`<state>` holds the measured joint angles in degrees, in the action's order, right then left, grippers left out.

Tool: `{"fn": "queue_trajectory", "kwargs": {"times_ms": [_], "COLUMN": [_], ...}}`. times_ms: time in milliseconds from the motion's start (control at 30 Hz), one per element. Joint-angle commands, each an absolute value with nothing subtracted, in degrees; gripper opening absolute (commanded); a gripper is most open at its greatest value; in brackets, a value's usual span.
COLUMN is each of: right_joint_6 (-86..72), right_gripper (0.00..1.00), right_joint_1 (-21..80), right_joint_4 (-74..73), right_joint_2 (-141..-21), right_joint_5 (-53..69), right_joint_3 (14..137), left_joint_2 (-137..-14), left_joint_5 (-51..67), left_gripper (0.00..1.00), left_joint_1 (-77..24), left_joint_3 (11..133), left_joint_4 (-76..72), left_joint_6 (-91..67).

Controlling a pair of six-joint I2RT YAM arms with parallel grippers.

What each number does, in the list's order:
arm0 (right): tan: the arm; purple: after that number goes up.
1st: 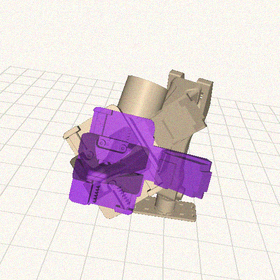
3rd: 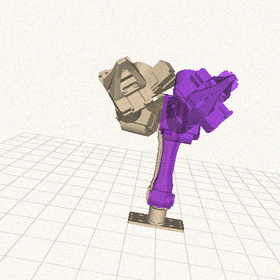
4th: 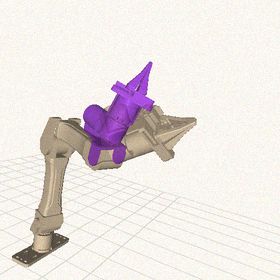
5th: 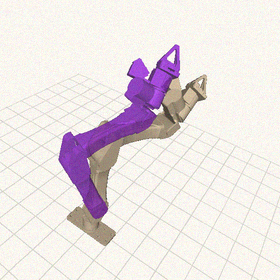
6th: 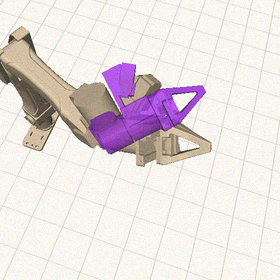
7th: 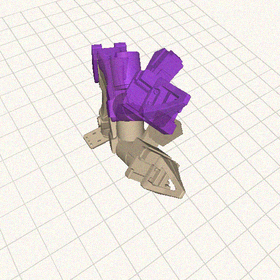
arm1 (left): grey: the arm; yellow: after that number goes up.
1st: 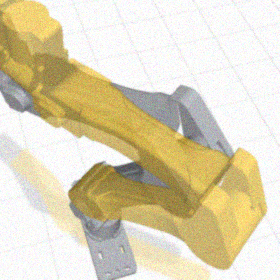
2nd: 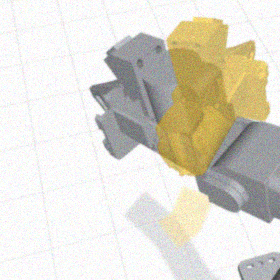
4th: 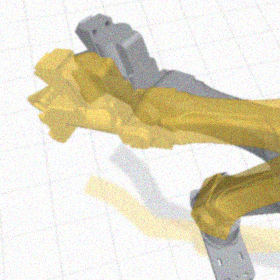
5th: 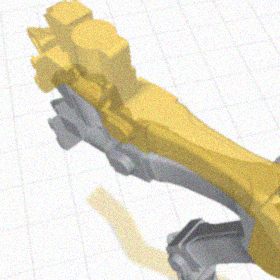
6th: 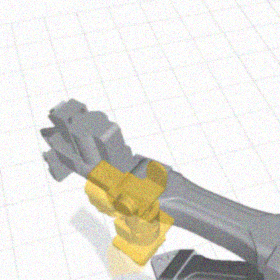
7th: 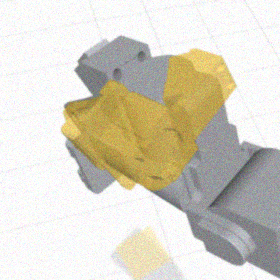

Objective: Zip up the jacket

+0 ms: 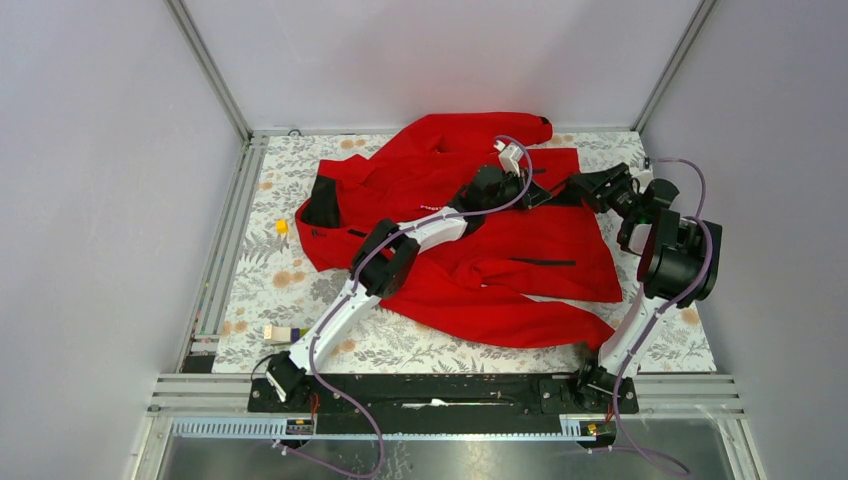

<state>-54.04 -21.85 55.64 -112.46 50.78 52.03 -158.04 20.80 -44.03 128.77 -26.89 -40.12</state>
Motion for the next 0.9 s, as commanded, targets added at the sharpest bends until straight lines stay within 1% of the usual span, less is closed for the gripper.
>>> {"fn": "queue_trajectory", "kwargs": {"times_ms": [0,67,133,300,500,567,733,867], "right_joint_6": [-56.6,-58.0,-59.0,-58.7,-52.2,-53.9,-64.1,-67.3], "right_gripper": [0.64,0.6,0.6,0.6,0.64,0.64,0.6,0.56], "right_joint_1": [-21.7,-21.7,-21.7,-21.7,-21.7,-21.7,-21.6,-21.1], "right_joint_4": [63.4,64.6,65.3,64.6,55.8,58.3,73.5,76.3], "right_joint_2": [-113.6,-115.0,-116.1,-116.8,-114.8,-115.6,-119.4,-121.2], "right_joint_5": [54.1,54.5,54.7,54.6,51.9,52.5,55.3,56.4], "right_joint_3": [56.2,57.4,58.1,58.6,58.2,58.1,58.3,59.6], "left_joint_2": [-158.2,-158.3,-158.3,-157.9,-157.9,-158.0,-158.6,-159.0], "left_joint_5": [22.9,23.1,23.2,23.8,24.5,25.0,25.8,26.3], "left_gripper": [0.0,0.0,0.0,0.0,0.0,0.0,0.0,0.0], "left_joint_1": [-44.2,-44.2,-44.3,-44.2,-44.3,-44.1,-44.2,-44.2], "left_joint_3": [130.7,130.8,130.8,130.5,130.5,130.5,130.7,131.1], "left_joint_4": [-30.5,-30.8,-30.9,-31.1,-31.4,-32.0,-33.1,-33.5], "left_joint_6": [-41.4,-41.6,-41.7,-41.6,-42.0,-42.6,-44.4,-45.5]}}
